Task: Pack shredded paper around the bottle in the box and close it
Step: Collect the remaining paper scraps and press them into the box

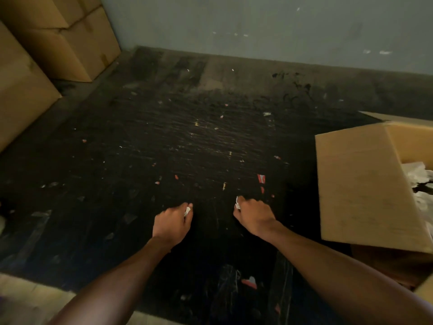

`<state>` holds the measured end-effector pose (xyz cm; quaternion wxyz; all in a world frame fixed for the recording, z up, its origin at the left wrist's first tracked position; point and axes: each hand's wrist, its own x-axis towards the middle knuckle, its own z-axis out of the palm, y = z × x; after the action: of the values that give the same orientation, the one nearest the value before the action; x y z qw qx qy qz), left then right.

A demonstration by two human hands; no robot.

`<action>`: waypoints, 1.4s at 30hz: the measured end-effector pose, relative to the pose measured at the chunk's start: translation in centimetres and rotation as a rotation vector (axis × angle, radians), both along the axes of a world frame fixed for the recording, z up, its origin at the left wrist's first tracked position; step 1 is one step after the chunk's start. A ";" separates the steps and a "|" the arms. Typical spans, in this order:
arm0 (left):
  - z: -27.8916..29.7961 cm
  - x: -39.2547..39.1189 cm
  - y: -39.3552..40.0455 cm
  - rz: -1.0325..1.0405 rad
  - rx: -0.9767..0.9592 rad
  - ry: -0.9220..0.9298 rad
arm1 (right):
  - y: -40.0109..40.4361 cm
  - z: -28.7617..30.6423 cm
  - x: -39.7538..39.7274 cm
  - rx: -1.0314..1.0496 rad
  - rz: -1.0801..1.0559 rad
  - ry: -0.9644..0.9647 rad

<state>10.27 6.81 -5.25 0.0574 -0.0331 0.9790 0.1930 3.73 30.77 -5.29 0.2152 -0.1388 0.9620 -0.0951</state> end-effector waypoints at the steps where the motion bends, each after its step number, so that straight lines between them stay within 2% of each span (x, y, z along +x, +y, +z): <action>1: 0.4 0.8 0.1 0.011 0.004 -0.023 | 0.2 0.3 0.4 -0.027 -0.005 -0.026; 4: 1.9 3.0 0.0 0.047 -0.013 -0.057 | 1.3 1.5 1.5 -0.114 -0.059 -0.072; 6: 2.8 4.0 -0.2 0.079 -0.050 -0.045 | 2.3 2.2 2.5 -0.184 -0.095 -0.034; 12: 4.9 7.2 0.5 0.281 0.039 0.046 | 5.6 5.2 7.3 -0.384 -0.240 0.031; 14: 5.6 8.6 1.4 0.427 0.211 0.088 | 6.6 6.7 9.0 -0.422 -0.257 0.023; 17: 7.1 10.8 3.1 0.688 0.638 0.163 | 8.1 9.4 11.5 -0.426 -0.192 0.084; 19: 8.6 11.8 4.4 0.823 0.914 0.131 | 9.3 11.5 12.9 -0.431 -0.141 0.124; 21: 10.2 12.5 5.9 0.864 1.084 0.086 | 10.7 13.8 14.1 -0.419 -0.096 0.146; 27: 15.4 11.9 12.3 0.699 1.281 0.072 | 17.1 19.5 16.1 -0.409 -0.126 0.273; 33: 20.4 9.5 21.4 0.337 1.375 0.023 | 25.5 23.6 16.0 -0.339 -0.231 0.458; 37: 22.8 6.2 28.6 0.120 1.302 -0.026 | 31.7 26.1 15.3 -0.356 -0.314 0.527; 42: 23.8 1.0 38.8 -0.089 1.205 0.002 | 39.4 27.4 12.0 -0.352 -0.410 0.562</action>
<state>11.31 45.61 18.55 0.0730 0.0465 0.6976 0.7112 15.74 70.19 22.16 -0.1074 0.0008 0.9602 -0.2580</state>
